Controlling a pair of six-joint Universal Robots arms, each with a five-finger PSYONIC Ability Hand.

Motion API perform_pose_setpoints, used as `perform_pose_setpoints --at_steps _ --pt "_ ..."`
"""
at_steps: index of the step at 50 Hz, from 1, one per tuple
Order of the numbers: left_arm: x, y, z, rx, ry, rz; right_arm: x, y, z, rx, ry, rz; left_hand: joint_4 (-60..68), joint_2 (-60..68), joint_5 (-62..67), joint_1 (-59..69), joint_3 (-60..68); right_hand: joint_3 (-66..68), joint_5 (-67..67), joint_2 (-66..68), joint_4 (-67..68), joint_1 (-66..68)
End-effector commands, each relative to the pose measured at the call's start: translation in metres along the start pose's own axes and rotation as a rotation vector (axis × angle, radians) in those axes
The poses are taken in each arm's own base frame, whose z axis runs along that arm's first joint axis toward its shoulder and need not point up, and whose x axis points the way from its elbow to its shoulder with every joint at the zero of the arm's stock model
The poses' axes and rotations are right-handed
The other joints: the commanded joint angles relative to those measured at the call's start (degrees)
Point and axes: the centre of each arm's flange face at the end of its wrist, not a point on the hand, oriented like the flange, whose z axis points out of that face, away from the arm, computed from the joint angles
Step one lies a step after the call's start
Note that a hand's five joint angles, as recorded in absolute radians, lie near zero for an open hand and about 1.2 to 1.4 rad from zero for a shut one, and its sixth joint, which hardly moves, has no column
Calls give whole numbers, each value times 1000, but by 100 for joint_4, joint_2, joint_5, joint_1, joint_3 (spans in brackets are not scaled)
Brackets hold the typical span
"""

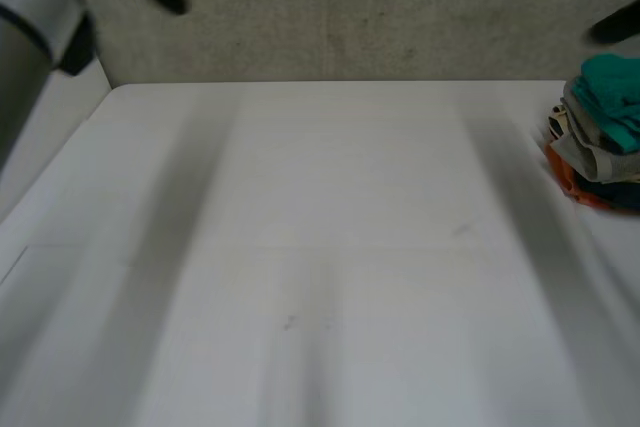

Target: Fold the laundry.

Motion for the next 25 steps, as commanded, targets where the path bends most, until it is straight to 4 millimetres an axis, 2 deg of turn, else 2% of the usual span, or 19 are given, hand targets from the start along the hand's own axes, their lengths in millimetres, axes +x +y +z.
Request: perform_pose_setpoints --at_steps 1,2,5,6,8,9,12,13,15,16,20,25 --pt "-67 54 5 -201 -202 174 -79 24 -28 -258 -226 149 -170 -201 -287 -204 -219 -197 -268 -207 -204 -304" --pt "-81 74 6 -264 -230 211 -84 26 -31 -276 -237 151 -175 -206 -291 -209 -224 -197 -268 -207 -204 -304" --pt "-103 112 6 -379 -262 265 -103 38 -40 -351 -259 135 -171 -201 -287 -205 -219 -197 -268 -207 -204 -304" --pt "-116 139 6 -456 -274 299 -106 41 -42 -365 -257 122 -170 -201 -287 -204 -219 -197 -268 -207 -204 -304" --pt "-125 166 5 -533 -275 327 -113 51 -48 -405 -248 62 -175 -206 -291 -209 -224 -197 -268 -207 -204 -304" --pt "-132 192 4 -598 -272 345 -115 55 -50 -420 -246 36 -171 -201 -287 -205 -219 -197 -268 -207 -204 -304" --pt "-140 226 3 -667 -268 357 -121 70 -57 -479 -243 -38 -175 -206 -291 -209 -224 -197 -268 -207 -204 -304" --pt "-144 245 3 -691 -269 360 -125 73 -60 -489 -250 -55 -175 -206 -291 -209 -224 -197 -268 -207 -204 -304" --pt "-151 261 6 -693 -283 370 -127 78 -63 -504 -251 -77 -175 -206 -291 -209 -224 -197 -268 -207 -204 -304" --pt "-161 276 9 -681 -307 376 -127 79 -63 -503 -249 -81 -175 -206 -291 -209 -224 -197 -268 -207 -204 -304" --pt "-172 308 12 -673 -351 395 -126 81 -65 -490 -234 -84 -175 -206 -291 -209 -224 -197 -268 -207 -204 -304" --pt "-178 308 14 -665 -384 431 -119 72 -63 -440 -201 -100 -170 -201 -287 -204 -219 -197 -268 -207 -204 -304"
